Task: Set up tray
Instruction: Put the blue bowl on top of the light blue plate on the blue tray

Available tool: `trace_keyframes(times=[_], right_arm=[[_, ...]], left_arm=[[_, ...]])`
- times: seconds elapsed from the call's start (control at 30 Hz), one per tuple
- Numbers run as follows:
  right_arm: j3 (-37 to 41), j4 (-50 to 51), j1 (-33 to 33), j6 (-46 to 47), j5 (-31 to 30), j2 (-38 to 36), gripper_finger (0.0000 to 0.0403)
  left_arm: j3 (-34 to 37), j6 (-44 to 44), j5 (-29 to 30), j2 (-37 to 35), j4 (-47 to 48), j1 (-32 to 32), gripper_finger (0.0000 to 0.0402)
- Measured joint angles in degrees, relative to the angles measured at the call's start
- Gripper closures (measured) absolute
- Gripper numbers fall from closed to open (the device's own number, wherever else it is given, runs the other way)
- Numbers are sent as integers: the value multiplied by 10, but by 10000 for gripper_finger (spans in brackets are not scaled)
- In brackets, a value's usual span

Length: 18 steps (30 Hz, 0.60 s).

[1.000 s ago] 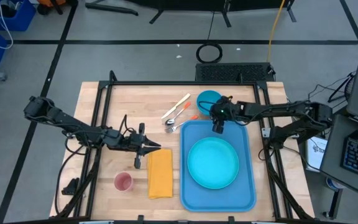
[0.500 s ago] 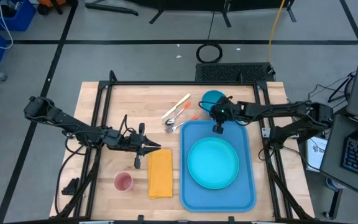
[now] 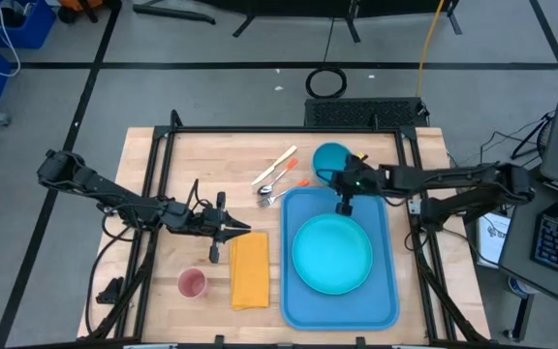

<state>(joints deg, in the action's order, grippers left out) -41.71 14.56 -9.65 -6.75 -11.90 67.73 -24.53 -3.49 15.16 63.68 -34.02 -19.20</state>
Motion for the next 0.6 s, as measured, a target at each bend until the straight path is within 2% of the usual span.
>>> trace_keyframes(times=[0.3,0.6], right_arm=[[-1,24,121,40,0,-50,402],[-86,101,241,101,-15,-12,402]], left_arm=[[0,0,5,0,0,0,355],[0,0,15,0,1,0,355]])
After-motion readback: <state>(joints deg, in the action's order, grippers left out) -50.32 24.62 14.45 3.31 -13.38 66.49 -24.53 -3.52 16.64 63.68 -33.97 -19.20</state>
